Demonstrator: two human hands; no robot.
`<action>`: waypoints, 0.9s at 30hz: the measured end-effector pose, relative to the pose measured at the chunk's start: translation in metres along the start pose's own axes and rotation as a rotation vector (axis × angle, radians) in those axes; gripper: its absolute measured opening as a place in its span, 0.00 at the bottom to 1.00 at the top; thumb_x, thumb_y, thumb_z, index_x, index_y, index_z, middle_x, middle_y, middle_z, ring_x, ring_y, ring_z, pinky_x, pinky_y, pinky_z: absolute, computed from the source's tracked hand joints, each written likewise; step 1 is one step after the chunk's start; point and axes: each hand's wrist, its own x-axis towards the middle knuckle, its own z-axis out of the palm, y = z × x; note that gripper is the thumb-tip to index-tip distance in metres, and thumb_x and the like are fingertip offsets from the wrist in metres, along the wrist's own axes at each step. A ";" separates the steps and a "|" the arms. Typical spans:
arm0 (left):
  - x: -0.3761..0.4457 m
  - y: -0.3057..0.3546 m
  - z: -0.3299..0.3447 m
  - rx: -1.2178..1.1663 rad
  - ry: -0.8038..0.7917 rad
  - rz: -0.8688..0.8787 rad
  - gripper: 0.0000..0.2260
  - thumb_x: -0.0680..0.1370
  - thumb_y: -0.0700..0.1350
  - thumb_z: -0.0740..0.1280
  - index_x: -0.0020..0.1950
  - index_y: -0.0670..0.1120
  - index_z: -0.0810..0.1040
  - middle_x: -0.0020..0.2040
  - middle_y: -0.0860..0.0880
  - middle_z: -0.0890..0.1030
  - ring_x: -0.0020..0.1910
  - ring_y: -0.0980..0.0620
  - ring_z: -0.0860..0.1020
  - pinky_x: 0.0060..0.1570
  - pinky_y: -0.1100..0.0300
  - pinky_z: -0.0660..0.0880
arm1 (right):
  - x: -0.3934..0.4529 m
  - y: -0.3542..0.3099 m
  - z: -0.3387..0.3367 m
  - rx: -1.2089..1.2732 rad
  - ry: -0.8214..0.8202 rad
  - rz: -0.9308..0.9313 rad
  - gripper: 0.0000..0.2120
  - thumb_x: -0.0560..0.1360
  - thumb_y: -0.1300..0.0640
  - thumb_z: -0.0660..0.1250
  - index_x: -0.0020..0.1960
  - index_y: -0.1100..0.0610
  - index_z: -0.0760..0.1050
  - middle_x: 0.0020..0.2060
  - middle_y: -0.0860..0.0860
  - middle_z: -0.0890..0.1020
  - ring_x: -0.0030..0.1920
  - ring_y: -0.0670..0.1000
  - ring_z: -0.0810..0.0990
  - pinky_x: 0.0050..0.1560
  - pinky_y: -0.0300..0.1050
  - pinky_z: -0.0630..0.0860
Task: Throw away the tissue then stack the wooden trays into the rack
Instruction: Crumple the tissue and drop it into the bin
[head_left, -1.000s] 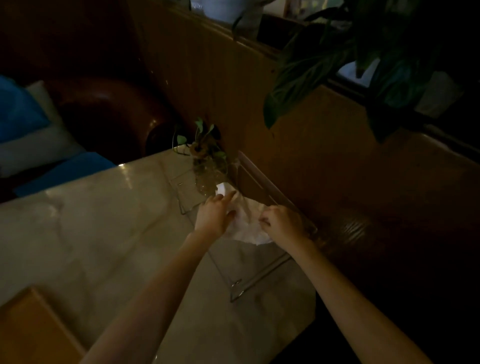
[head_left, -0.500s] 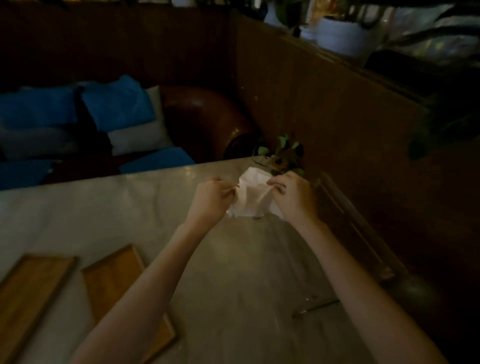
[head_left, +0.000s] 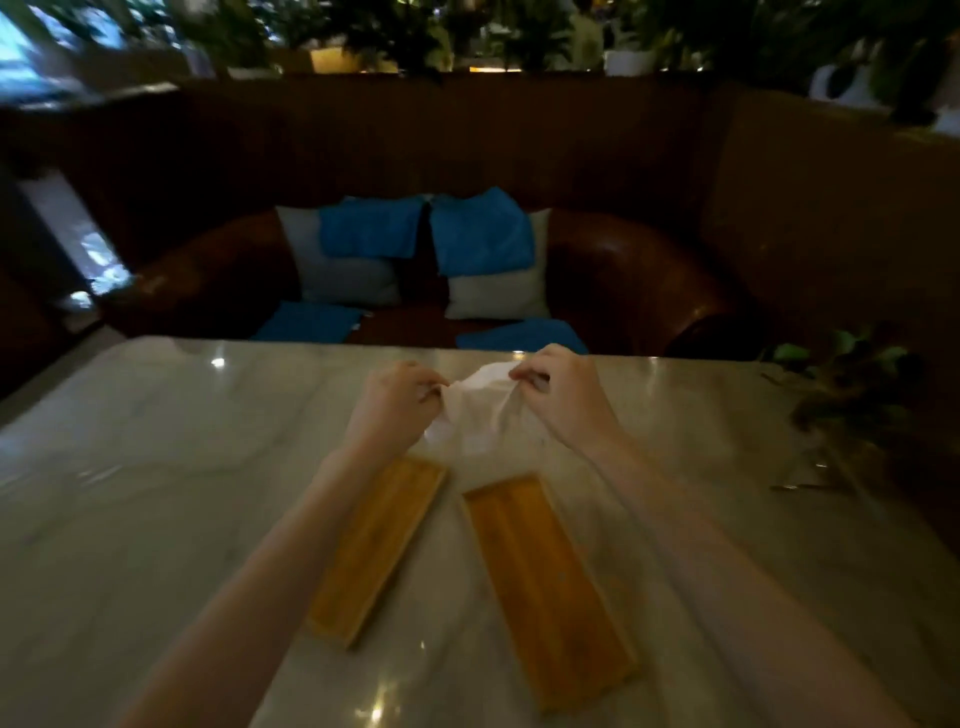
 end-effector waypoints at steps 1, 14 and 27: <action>-0.007 -0.024 -0.015 0.012 0.006 -0.029 0.08 0.72 0.39 0.64 0.48 0.44 0.81 0.47 0.44 0.80 0.42 0.53 0.74 0.42 0.60 0.68 | 0.003 -0.018 0.022 0.017 -0.019 -0.010 0.08 0.72 0.64 0.64 0.48 0.61 0.80 0.46 0.57 0.80 0.46 0.51 0.77 0.46 0.37 0.69; -0.137 -0.259 -0.177 0.055 0.042 -0.487 0.15 0.72 0.34 0.62 0.58 0.40 0.76 0.62 0.41 0.75 0.57 0.44 0.75 0.52 0.64 0.66 | -0.001 -0.224 0.262 0.133 -0.310 -0.224 0.07 0.70 0.60 0.68 0.47 0.59 0.81 0.44 0.56 0.83 0.41 0.50 0.78 0.42 0.39 0.69; -0.311 -0.372 -0.277 0.101 0.359 -1.004 0.09 0.71 0.39 0.65 0.49 0.45 0.81 0.50 0.43 0.83 0.49 0.48 0.78 0.53 0.52 0.76 | -0.067 -0.389 0.443 0.298 -0.760 -0.457 0.11 0.69 0.65 0.65 0.50 0.60 0.79 0.45 0.60 0.83 0.45 0.57 0.79 0.45 0.41 0.71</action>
